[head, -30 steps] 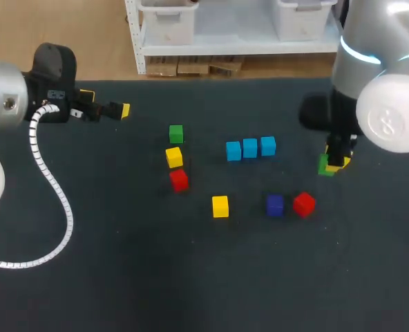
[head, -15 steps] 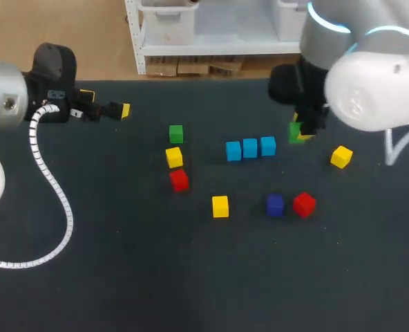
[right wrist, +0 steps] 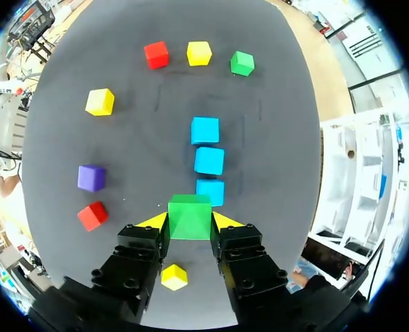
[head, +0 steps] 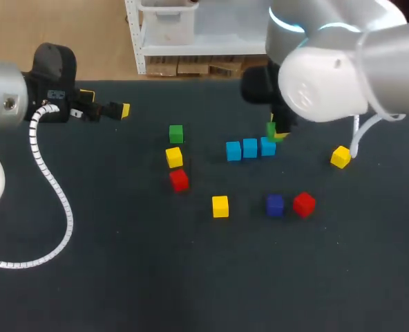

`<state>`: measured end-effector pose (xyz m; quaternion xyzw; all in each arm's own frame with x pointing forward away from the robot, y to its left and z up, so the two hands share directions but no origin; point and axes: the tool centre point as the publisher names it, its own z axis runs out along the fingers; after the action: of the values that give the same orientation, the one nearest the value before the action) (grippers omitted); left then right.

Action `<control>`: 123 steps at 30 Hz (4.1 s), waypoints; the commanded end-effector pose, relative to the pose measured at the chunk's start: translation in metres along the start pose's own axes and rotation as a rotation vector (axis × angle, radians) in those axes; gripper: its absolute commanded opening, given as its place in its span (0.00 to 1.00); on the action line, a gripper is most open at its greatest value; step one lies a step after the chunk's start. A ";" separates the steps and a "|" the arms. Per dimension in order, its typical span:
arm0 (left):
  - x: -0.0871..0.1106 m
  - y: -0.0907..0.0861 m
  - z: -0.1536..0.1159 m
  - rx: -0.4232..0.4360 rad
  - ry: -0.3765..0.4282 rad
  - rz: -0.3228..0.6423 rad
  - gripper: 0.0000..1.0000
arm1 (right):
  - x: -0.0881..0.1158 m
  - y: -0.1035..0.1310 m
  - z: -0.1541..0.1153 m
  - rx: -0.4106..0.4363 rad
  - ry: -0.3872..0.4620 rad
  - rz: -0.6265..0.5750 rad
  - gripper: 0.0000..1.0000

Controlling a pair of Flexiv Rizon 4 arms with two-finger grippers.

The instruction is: Place the blue cubes, place green cubes on the blue cubes, place the yellow cubes on the green cubes, then place the red cubes on the yellow cubes, and place purple cube on the red cubes.

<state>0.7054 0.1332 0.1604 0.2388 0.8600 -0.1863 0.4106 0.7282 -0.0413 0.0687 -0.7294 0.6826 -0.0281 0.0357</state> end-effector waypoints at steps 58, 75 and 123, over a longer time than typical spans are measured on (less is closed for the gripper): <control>0.002 0.002 0.000 0.010 -0.008 0.002 1.00 | -0.019 -0.022 0.040 -0.062 0.008 0.050 0.00; 0.002 0.002 0.000 0.010 -0.008 0.002 1.00 | -0.019 -0.022 0.042 -0.059 0.013 0.045 0.01; 0.002 0.002 0.000 0.010 -0.008 0.002 1.00 | -0.022 -0.030 0.048 0.007 0.057 0.029 0.63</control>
<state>0.7054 0.1332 0.1604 0.2388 0.8600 -0.1862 0.4106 0.7628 -0.0174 0.0242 -0.7183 0.6939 -0.0479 0.0173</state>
